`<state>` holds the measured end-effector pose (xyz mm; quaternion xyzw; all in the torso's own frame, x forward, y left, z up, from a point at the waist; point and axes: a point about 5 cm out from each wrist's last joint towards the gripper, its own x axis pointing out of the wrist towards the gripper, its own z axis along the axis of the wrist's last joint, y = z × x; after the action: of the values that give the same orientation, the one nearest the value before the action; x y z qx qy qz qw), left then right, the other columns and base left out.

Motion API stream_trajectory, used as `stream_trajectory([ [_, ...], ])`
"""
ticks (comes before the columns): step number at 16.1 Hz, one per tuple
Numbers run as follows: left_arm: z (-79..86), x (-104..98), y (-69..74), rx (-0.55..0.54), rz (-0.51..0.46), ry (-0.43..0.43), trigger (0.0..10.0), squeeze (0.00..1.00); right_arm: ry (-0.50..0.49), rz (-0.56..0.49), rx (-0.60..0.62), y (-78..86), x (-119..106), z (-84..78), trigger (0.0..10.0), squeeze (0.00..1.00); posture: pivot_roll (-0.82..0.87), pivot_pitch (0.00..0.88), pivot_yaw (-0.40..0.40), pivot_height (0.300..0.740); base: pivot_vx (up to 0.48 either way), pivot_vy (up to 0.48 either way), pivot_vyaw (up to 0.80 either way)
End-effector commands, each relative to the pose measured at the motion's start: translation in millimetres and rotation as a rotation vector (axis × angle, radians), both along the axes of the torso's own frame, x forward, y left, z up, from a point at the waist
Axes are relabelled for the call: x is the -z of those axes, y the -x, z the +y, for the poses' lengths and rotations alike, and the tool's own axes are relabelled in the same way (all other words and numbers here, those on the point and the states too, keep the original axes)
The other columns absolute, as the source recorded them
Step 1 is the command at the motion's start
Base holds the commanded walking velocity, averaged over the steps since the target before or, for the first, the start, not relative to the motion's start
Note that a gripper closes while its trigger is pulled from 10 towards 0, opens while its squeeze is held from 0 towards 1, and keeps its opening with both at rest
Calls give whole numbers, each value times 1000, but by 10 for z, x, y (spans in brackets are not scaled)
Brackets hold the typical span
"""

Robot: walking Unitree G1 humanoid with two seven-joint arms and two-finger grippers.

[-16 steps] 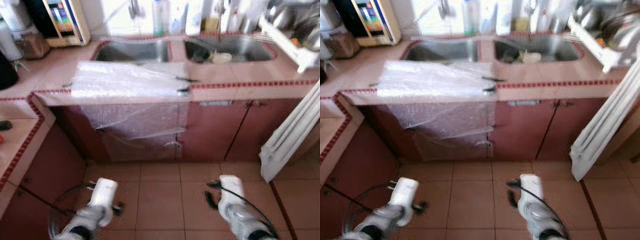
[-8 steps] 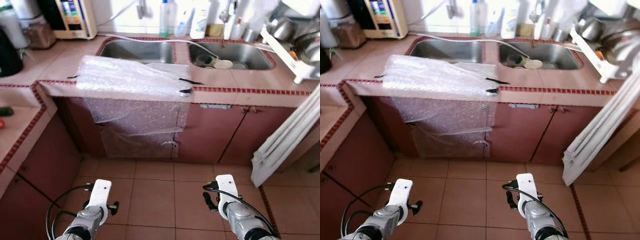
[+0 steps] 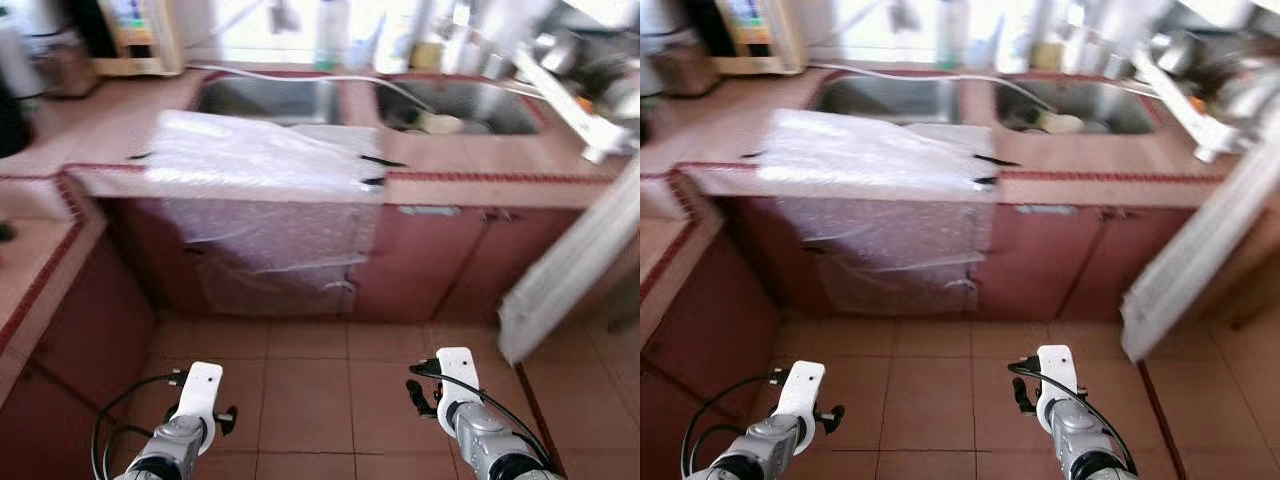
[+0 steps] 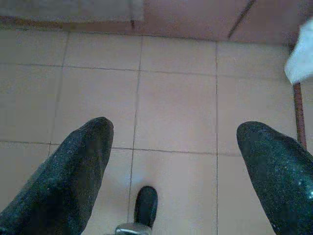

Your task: Kitchen organization

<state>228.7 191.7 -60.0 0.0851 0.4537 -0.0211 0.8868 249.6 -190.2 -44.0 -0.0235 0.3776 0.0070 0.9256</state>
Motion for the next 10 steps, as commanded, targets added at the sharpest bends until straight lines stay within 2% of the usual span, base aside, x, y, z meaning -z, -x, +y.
stream_trajectory([
  [1, -8, 0, -3, 8, 8, 5, 10000, 0, 1, 9, 24, 23, 12, -44, 10000, 0, -126, 29, 5, 740, 0, 0, -781],
  [10, -6, 6, 6, 3, 19, 14, 10000, 0, 4, 10, 13, 2, 0, -34, 10000, 0, -125, 22, 7, 740, 0, 0, -781],
])
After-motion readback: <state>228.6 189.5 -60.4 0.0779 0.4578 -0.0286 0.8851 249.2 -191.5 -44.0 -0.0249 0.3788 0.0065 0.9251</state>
